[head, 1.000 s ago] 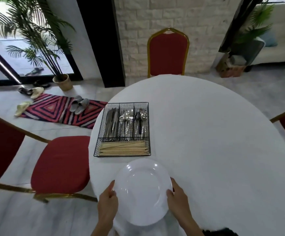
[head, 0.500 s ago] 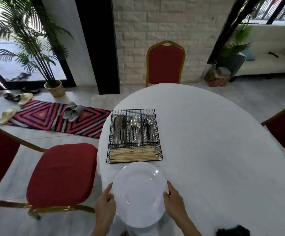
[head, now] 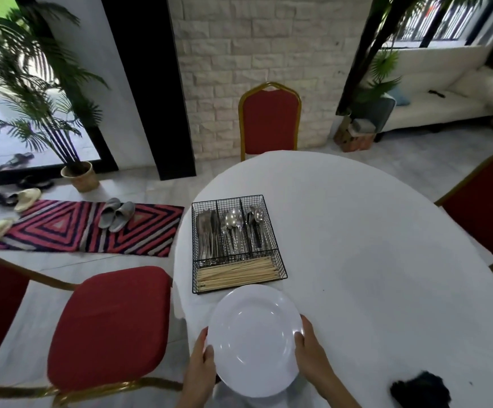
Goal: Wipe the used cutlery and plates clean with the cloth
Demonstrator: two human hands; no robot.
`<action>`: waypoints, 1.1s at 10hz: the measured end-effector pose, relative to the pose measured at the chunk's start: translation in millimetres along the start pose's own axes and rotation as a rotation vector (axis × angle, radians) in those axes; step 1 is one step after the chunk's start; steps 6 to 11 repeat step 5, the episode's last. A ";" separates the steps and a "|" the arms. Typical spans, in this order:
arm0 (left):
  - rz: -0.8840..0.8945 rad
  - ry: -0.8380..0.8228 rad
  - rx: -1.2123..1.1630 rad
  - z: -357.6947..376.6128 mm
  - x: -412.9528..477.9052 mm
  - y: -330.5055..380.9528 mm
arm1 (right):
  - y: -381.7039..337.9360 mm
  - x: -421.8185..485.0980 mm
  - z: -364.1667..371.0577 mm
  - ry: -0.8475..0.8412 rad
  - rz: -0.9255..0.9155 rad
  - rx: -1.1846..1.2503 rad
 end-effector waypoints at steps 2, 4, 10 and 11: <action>-0.059 0.100 -0.037 1.2 0.6 0.1 | 4.3 3.7 -2.6 -0.045 0.019 -0.012; -0.068 0.115 0.165 -2.9 9.6 2.3 | 15.6 8.6 -13.8 -0.121 0.052 -0.058; -0.112 0.131 0.025 -10.6 11.2 35.6 | -0.1 18.6 -44.8 -0.084 0.013 -0.101; -0.112 0.131 0.025 -10.6 11.2 35.6 | -0.1 18.6 -44.8 -0.084 0.013 -0.101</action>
Point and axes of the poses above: each hand's wrist, its own x-axis towards the middle knuckle, its own z-axis out of the palm, y = z × x, the point moved 9 cm from there along x, towards the middle knuckle, and after that the axes turned 2 degrees about -y, right-handed, at the moved point
